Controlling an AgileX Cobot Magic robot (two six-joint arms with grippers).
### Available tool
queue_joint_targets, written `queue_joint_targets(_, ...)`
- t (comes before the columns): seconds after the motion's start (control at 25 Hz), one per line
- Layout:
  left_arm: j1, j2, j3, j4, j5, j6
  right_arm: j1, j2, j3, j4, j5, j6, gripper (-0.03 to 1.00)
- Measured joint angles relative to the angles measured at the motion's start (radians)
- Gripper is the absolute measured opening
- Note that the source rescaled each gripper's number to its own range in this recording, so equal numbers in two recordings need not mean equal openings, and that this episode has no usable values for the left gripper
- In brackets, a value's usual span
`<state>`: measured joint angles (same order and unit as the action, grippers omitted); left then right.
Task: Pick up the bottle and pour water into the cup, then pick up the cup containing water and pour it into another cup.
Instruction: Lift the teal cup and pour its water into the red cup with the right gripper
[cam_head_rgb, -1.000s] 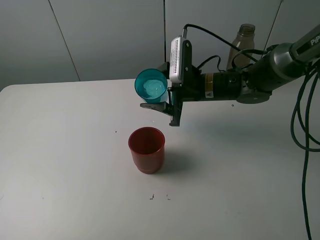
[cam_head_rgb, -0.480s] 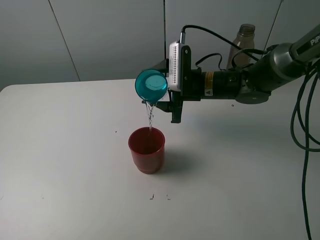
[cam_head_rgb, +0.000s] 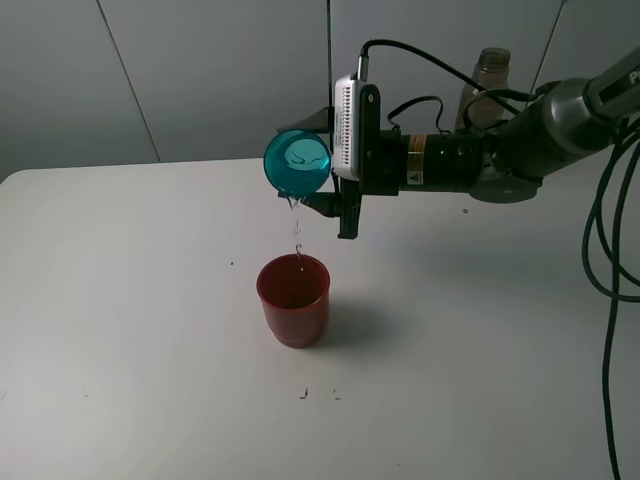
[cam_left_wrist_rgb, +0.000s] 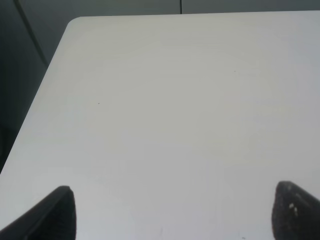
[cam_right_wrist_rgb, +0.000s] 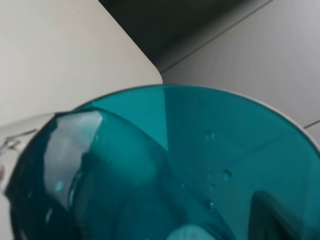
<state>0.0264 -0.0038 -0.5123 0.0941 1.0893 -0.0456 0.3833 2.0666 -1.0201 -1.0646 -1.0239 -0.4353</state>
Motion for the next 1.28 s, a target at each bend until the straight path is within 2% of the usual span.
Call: queue_joint_targets(1.28,0.000,0.000,0.000,0.000,0.000,0.000,0.012,-0.011,0.000,0.000,-0.003,-0.211,0.04)
